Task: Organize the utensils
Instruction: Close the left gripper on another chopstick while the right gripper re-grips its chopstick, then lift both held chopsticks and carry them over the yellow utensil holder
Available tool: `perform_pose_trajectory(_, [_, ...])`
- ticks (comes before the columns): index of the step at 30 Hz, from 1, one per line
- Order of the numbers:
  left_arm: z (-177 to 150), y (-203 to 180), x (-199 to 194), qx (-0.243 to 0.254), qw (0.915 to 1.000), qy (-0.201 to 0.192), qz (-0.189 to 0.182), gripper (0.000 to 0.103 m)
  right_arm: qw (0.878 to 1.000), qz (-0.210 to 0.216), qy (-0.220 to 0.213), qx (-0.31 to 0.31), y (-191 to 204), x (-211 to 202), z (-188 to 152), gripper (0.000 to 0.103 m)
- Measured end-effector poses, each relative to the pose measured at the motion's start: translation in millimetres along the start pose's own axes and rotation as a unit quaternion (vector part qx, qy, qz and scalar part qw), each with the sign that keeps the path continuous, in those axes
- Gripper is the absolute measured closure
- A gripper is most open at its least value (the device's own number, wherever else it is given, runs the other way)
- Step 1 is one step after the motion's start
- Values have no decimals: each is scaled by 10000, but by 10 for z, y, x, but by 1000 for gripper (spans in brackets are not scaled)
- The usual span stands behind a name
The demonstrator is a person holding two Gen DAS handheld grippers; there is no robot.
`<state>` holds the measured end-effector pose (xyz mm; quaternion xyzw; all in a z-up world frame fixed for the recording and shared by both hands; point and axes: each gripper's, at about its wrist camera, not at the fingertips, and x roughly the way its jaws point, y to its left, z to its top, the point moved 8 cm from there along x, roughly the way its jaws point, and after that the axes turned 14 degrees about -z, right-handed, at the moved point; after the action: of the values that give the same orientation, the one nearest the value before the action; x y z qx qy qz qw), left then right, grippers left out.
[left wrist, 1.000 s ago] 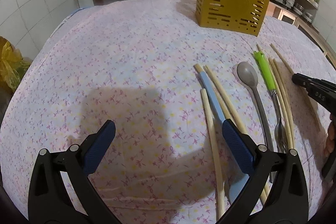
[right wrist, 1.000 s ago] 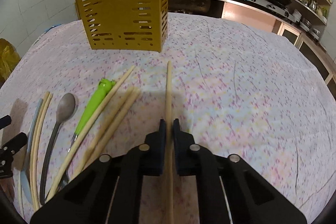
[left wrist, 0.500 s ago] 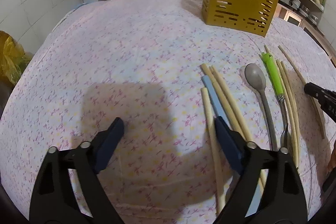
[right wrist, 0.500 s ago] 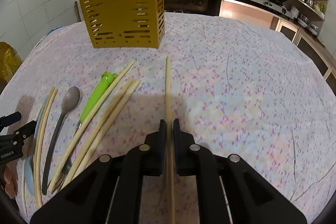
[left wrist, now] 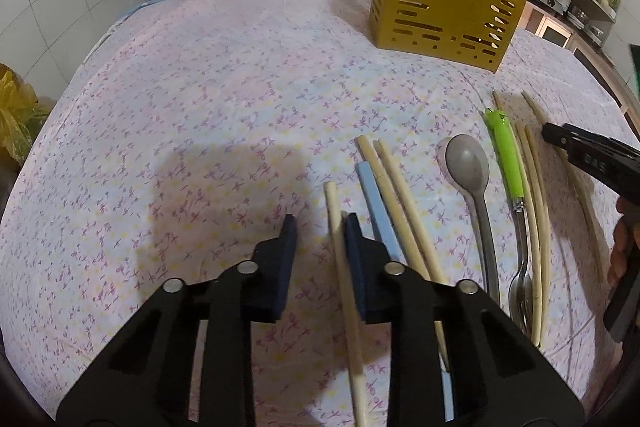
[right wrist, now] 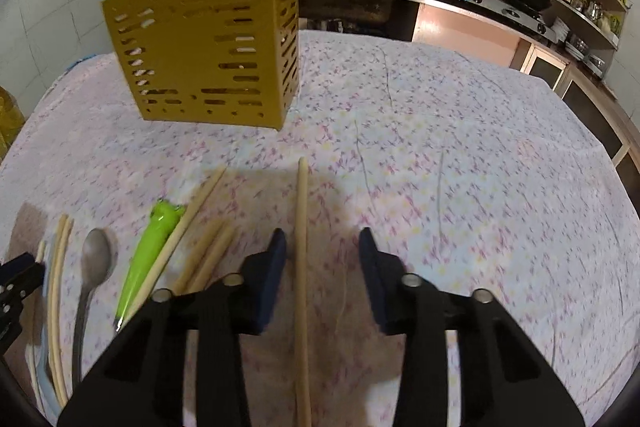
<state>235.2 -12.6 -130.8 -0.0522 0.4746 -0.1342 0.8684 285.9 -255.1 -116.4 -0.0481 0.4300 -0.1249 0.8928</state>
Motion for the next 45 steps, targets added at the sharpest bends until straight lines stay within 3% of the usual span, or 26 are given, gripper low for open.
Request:
perform_pose_trajectory(2, [9,-14,10,-17,10000,7,-15,86,10000,5,-30,18,14,18,19,75])
perform_pose_trajectory(7, [34,-33,40,-24,10000,-26,-36,98,10000,86,-30,5,87,-6,18,97])
perform_pose_trajectory(17, [72,-44,8,-103,9996,-157,-212,99,9987,214,-368,263,-21,-328,-31,97])
perform_pose_trajectory(31, [304,-50,-693,-38,9924,-1200,-285,99,9840,529,-1470,851,-256,-1254,33,97])
perform_pose_trajectory(45, [412,-86,-1377,116,9753,-2154,-468,99,9638,563,-2329,1173,-326,-1886,9,97])
